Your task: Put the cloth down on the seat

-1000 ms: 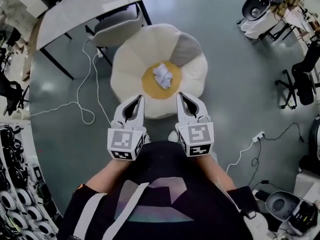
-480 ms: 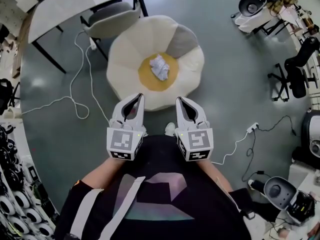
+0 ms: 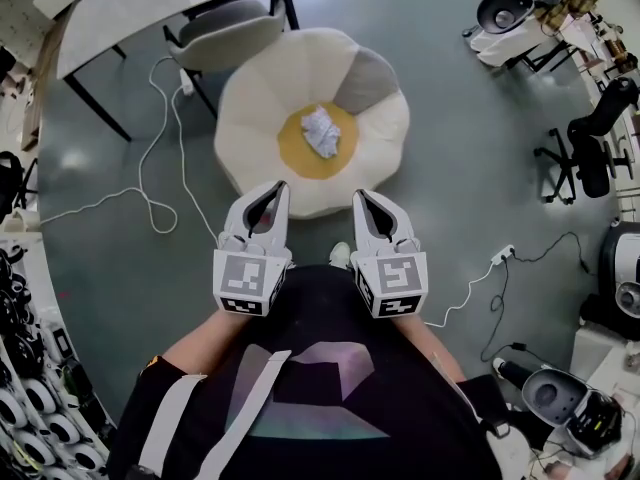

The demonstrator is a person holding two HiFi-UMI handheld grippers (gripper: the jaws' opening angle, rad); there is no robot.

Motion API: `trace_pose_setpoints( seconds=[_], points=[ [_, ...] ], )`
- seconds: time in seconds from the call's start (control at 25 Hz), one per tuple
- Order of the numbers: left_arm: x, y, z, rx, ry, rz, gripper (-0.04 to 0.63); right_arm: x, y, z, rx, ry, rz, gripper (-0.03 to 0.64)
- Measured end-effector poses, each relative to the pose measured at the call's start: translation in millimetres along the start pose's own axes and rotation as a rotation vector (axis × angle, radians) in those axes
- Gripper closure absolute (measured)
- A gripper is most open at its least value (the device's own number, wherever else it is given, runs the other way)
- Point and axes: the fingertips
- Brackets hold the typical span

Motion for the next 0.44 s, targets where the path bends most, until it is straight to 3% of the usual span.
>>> trace_pose_setpoints(
  seconds=[0.44],
  points=[
    [0, 10, 8, -0.012, -0.012, -0.014, 0.597, 0, -1, 12, -0.013, 0.011, 0.000, 0.617]
  ],
)
Point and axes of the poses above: the fingertips, and each gripper's own axes: y backward along the fingers, z to its left, x out of its underside, and after that the axes turned 6 degrees about x, right-handed
